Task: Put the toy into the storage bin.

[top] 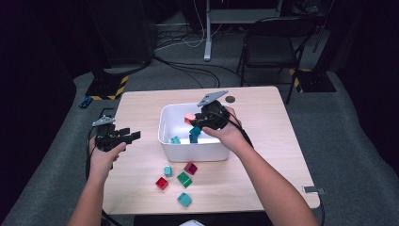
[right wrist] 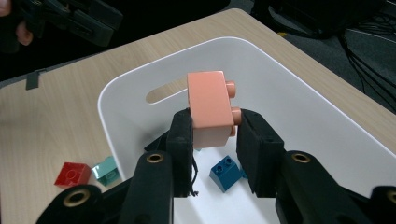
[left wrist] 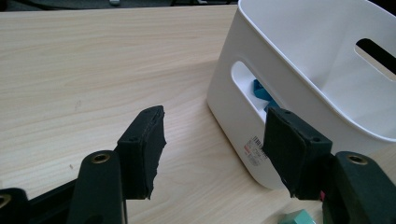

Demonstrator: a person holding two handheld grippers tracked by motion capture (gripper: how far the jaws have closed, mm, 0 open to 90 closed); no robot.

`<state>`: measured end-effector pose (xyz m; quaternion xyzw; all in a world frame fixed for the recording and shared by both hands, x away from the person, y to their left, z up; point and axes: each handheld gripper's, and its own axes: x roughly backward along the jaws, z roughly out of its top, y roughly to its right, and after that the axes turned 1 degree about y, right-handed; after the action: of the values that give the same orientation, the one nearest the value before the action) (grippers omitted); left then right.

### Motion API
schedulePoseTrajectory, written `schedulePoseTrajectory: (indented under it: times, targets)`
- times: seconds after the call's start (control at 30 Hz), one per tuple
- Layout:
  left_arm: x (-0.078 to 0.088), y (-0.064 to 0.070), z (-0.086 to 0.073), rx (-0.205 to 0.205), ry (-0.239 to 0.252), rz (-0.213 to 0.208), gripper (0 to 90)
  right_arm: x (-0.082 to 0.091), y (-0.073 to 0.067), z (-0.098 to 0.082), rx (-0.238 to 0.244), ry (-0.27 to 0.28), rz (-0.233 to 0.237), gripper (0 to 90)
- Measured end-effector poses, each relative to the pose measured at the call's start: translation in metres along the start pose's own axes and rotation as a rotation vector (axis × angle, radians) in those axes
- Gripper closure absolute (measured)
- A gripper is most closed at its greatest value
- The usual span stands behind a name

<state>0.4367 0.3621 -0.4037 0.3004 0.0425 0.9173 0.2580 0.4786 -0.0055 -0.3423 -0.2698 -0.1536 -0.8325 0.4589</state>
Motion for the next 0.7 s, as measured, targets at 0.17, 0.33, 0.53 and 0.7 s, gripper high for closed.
schedulePoseTrajectory:
  times: [0.17, 0.33, 0.53, 0.7]
  targets:
    - [0.001, 0.000, 0.000, 0.000, 0.006, 0.000, 38.5, -0.018, 0.004, 0.004, 0.007, -0.017, -0.003, 66.6]
    - [0.000, 0.000, 0.000, 0.001, -0.001, -0.004, 38.5, -0.034, 0.008, 0.006, 0.005, -0.010, -0.012, 66.6]
    - [0.000, 0.000, 0.000, 0.001, 0.001, -0.006, 38.5, -0.051, 0.012, 0.006, 0.015, -0.028, -0.017, 66.6]
    - [0.000, 0.000, 0.000, 0.002, 0.000, -0.006, 38.5, -0.066, 0.017, 0.007, 0.011, -0.046, -0.020, 66.6]
